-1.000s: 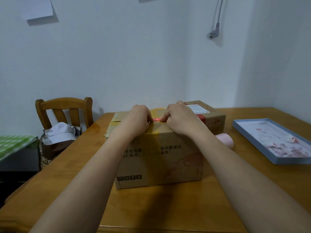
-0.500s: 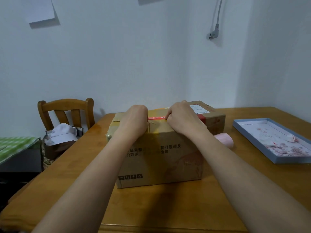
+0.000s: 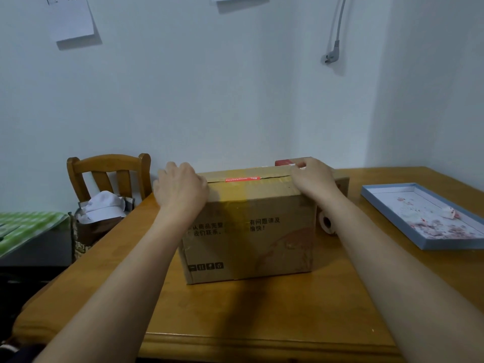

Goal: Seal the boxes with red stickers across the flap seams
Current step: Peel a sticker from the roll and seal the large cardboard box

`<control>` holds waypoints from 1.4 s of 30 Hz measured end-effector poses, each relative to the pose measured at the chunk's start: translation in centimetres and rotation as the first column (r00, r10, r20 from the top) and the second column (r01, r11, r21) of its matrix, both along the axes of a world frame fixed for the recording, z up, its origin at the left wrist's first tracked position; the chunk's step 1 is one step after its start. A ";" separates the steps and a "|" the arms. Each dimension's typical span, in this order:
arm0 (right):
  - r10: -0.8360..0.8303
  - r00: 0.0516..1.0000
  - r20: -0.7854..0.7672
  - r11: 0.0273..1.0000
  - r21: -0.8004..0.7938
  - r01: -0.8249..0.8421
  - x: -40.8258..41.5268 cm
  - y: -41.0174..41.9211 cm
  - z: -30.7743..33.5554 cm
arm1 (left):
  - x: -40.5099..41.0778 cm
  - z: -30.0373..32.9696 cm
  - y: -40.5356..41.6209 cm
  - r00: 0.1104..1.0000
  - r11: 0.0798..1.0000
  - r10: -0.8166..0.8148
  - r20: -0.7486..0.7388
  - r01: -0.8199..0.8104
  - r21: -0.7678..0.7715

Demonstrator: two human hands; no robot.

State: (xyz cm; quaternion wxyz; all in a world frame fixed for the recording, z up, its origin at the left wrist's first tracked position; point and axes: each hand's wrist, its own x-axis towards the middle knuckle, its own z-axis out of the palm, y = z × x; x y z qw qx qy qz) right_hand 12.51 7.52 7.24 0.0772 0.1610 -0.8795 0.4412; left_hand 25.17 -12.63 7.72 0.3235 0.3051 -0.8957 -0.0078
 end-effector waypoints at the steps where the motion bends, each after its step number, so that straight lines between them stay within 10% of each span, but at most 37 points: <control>1: 0.020 0.999 0.051 0.999 -0.026 -0.019 0.1 0.1 -0.1 | 0.2 -0.1 0.1 0.999 0.999 0.035 0.016 -0.035 0.039; 12: 0.083 0.983 0.166 0.989 -0.138 -0.060 1.8 0.6 -0.7 | 0.8 -1.1 -1.3 0.996 0.723 -0.020 -0.090 0.076 0.686; 30: 0.281 0.954 0.105 0.955 -0.133 -0.266 2.3 -2.2 0.9 | 1.9 2.4 -3.1 0.935 0.860 0.182 -0.305 -0.001 0.511; 42: 0.039 0.999 -0.038 0.996 0.087 -0.036 0.5 -2.9 0.8 | -0.2 1.4 -4.4 0.969 0.906 0.072 -0.238 0.036 0.423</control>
